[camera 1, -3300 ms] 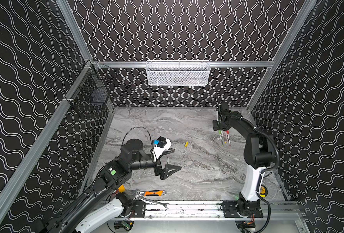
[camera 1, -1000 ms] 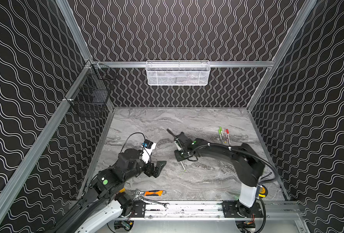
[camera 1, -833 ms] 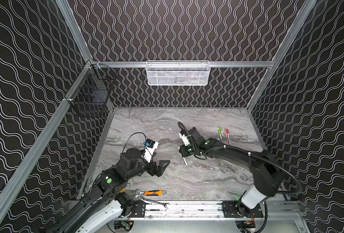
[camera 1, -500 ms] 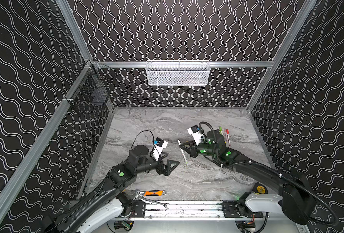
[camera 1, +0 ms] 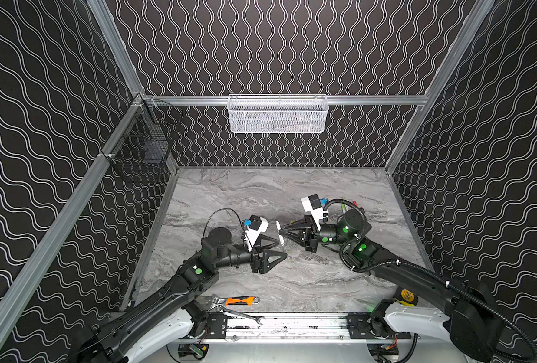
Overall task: Insert the pens into the pen caps
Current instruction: 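Pass the white marker upright to the left gripper while the left gripper closes on it, then move the right gripper to the small yellow cap and grasp it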
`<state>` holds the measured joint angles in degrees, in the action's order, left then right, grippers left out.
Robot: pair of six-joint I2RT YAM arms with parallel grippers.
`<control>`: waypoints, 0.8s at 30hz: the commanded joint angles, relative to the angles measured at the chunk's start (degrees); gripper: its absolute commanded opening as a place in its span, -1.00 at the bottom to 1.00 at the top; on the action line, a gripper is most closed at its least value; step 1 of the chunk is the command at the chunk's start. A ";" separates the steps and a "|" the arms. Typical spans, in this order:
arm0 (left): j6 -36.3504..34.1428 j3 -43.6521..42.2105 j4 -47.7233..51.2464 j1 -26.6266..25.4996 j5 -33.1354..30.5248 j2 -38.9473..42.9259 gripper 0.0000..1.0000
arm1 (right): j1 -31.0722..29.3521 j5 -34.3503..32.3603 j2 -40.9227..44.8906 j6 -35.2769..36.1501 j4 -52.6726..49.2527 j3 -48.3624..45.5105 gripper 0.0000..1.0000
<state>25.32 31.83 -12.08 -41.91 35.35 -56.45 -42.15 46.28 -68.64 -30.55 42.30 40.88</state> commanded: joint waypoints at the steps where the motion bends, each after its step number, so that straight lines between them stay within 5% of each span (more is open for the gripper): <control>1: 2.12 -0.52 -10.21 0.03 5.22 -1.15 0.31 | -0.31 2.84 -0.67 -6.28 11.83 -0.87 -0.81; 15: -0.52 0.59 -7.69 0.01 3.10 0.61 -0.87 | -0.73 -5.10 -0.70 -7.87 12.89 -3.54 -0.78; 19: -2.11 2.26 -0.33 0.07 0.40 2.19 -1.00 | -0.72 -9.13 -0.73 -7.70 10.03 -4.33 -0.61; 24: -5.45 6.84 17.00 0.01 -8.29 4.84 -1.00 | -0.39 -19.50 -1.26 -6.67 -3.58 -2.75 -0.10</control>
<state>23.31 36.91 -5.13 -41.76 32.99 -52.45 -42.63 35.31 -69.58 -37.91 48.36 36.93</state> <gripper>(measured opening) 0.094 0.431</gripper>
